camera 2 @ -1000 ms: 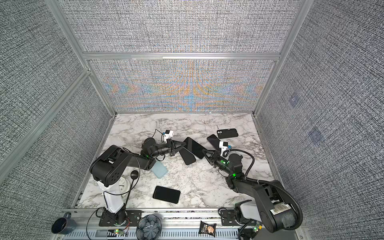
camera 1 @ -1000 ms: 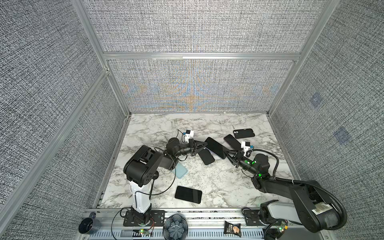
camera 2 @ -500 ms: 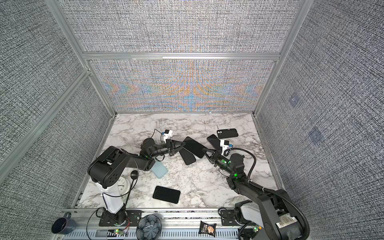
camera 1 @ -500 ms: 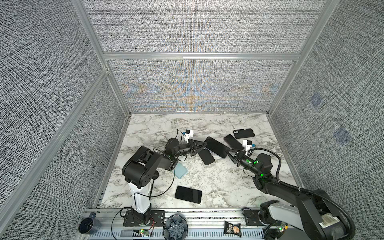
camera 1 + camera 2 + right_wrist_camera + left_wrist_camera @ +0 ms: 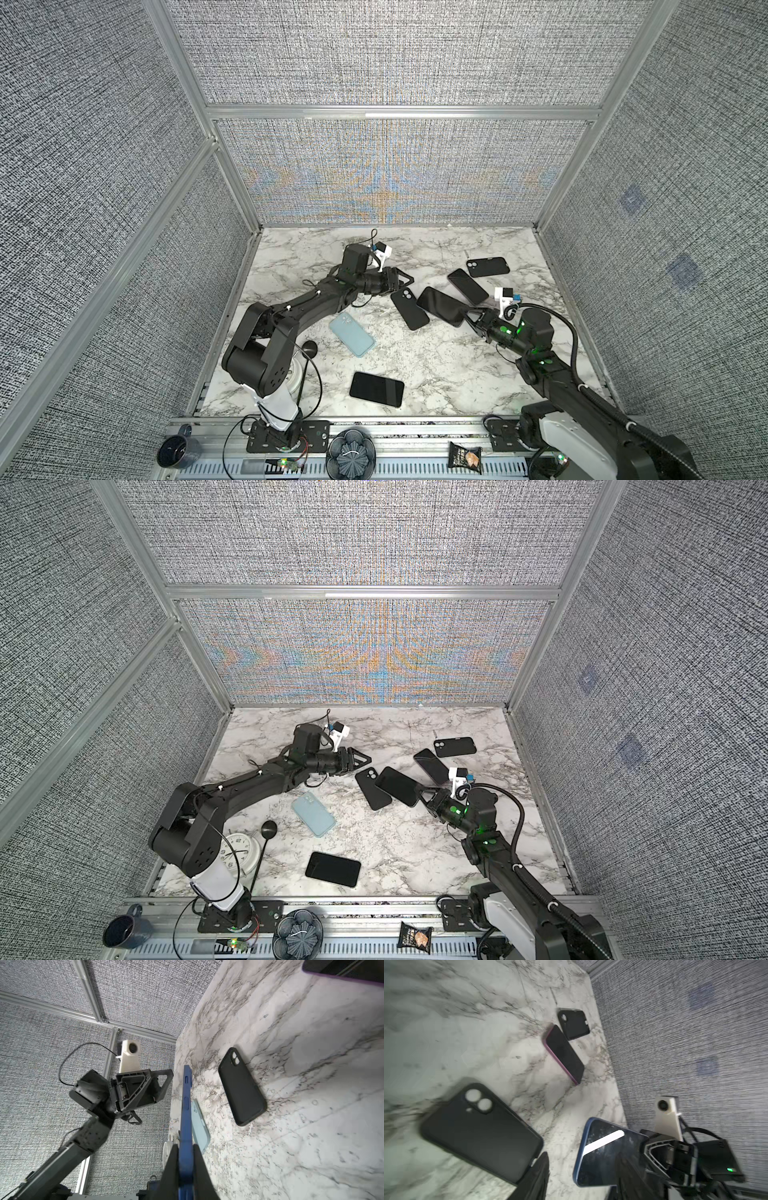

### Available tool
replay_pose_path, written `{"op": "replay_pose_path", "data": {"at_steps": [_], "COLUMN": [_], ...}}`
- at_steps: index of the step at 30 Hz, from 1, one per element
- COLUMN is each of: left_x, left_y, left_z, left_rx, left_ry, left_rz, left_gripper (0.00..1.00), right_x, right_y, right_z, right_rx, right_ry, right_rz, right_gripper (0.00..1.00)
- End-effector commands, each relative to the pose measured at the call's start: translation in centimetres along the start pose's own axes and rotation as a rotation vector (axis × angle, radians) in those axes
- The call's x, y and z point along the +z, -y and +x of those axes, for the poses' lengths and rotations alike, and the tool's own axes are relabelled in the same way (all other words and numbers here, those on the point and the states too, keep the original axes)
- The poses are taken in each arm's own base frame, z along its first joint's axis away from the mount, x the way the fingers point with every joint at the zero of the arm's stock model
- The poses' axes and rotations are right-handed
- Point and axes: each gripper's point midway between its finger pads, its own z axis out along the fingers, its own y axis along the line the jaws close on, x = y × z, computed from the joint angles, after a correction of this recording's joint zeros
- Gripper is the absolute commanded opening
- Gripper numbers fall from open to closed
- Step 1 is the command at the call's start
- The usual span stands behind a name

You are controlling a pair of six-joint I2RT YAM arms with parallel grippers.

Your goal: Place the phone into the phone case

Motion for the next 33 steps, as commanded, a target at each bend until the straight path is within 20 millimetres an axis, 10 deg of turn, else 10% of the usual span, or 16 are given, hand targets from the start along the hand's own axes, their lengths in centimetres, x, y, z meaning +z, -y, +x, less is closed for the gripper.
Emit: {"op": "replay_pose_path", "data": {"at_steps": [1, 20, 33], "left_x": [-0.6, 4.9, 7.7], "left_y": [-6.0, -9.9, -12.4], "left_z": [4.3, -0.1, -0.1], "left_rx": [0.084, 0.527, 0.529], "left_ry": [-0.229, -0.415, -0.485], "left_rz": [-0.311, -0.592, -0.609], "left_gripper": [0.54, 0.70, 0.51], "right_x": [-0.2, -0.3, -0.5], "right_y": [0.3, 0.8, 2.0], "right_z": [0.6, 1.5, 2.3], "right_rx": [-0.061, -0.144, -0.143], "right_ry": [-0.033, -0.097, -0.118], "right_rz": [0.026, 0.044, 0.066], "right_gripper": [0.05, 0.01, 0.00]}}
